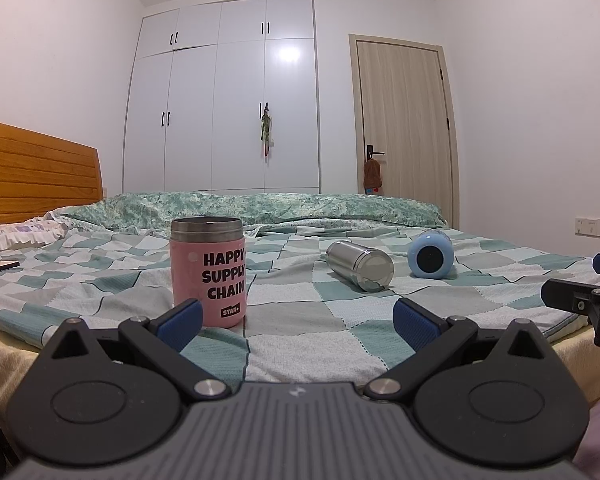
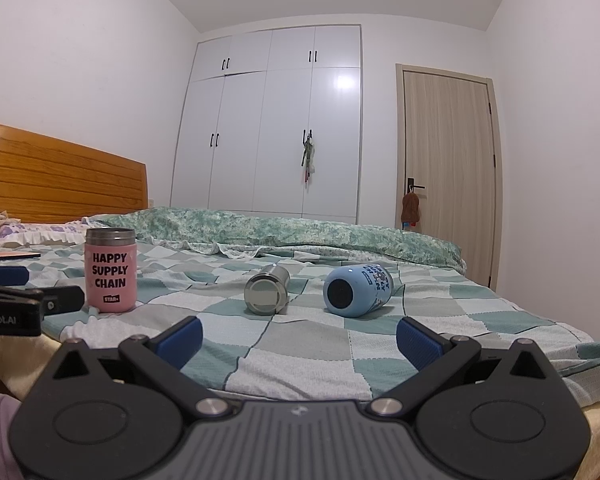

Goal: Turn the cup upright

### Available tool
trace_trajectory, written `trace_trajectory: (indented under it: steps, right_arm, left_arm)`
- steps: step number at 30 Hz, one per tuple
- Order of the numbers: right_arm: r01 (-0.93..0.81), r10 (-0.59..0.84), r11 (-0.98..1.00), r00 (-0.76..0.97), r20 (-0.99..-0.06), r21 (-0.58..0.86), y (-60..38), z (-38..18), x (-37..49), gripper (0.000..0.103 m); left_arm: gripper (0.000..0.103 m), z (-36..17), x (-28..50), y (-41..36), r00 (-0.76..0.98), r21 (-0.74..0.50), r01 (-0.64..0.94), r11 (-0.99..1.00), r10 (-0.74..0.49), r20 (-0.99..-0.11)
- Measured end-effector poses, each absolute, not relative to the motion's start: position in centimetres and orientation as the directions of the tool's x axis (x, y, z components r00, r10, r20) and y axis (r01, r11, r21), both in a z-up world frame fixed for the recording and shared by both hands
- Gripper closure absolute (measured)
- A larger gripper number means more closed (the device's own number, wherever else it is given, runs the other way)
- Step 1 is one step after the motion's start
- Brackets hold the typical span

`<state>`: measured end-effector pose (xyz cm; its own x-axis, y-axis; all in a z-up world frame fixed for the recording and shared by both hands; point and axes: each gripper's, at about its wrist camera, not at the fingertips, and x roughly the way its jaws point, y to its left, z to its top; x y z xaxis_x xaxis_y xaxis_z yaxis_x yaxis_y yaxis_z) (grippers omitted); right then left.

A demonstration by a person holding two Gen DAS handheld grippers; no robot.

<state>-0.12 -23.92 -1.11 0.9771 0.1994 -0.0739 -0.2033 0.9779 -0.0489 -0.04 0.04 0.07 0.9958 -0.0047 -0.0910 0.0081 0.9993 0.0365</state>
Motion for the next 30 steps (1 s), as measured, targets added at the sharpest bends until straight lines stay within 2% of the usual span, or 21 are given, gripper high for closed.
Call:
trace_trajectory:
  steps: [30]
  right_arm:
    - [-0.204,0.200,0.978,0.977,-0.077,-0.047,-23.99,-1.04,-0.03,0.000]
  left_arm:
    - [0.000,0.08,-0.01,0.09,0.996,0.034,0.008,0.999,-0.005,-0.092]
